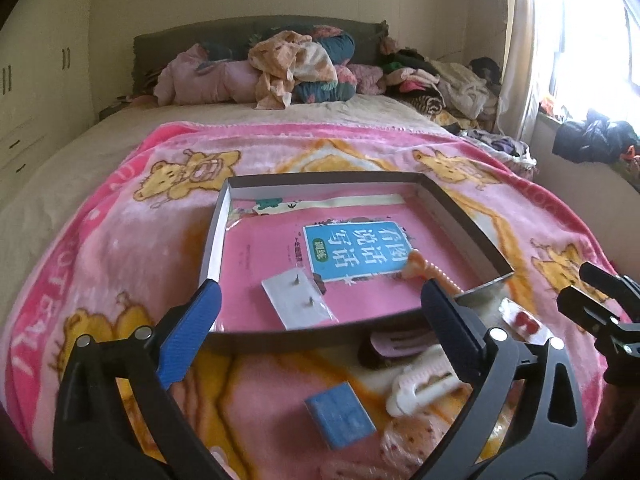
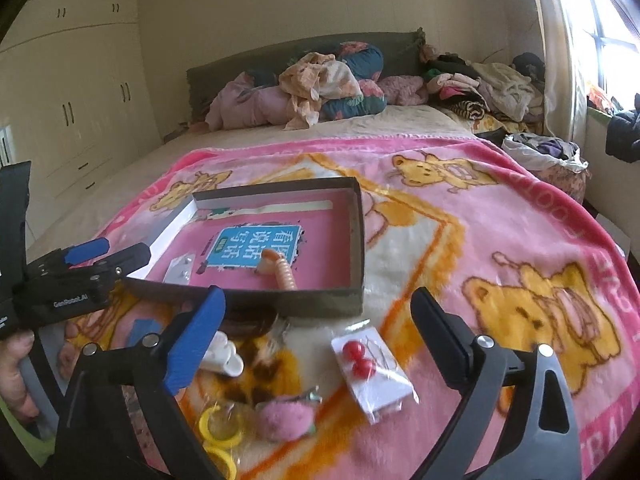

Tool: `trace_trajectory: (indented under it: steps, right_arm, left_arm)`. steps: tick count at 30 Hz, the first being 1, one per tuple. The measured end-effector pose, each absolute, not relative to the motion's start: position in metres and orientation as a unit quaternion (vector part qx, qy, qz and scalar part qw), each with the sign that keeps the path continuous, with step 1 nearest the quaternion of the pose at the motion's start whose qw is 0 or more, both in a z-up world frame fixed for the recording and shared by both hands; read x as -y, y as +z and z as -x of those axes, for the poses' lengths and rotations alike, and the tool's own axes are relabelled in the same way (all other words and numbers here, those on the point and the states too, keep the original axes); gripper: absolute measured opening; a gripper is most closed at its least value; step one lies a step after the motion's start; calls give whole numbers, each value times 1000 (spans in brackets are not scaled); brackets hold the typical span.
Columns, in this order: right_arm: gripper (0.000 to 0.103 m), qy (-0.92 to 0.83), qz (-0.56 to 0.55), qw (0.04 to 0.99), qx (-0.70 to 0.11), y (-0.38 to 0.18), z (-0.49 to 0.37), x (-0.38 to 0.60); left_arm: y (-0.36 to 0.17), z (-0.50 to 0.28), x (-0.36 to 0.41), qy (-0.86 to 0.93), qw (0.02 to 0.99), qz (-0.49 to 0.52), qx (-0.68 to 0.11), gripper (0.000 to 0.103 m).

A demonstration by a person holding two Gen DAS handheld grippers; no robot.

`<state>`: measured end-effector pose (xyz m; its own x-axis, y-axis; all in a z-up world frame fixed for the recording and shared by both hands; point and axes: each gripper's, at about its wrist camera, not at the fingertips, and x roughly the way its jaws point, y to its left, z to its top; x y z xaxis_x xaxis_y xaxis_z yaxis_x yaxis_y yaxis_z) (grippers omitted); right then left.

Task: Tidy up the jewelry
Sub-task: 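Move the left tool to the pink bow clip while the right tool reaches the pink pom-pom clip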

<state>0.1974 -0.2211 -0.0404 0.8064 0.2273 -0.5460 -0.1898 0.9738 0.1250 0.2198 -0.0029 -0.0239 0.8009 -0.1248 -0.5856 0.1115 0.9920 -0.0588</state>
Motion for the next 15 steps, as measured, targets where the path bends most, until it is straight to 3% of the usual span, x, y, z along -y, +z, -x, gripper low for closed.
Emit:
trace_trajectory:
  steps: [15]
  right_arm:
    - [93,120,-29,955,-271,-27,-148,232]
  left_arm:
    - [-13,-162,-3,-54,957,14,-285,91]
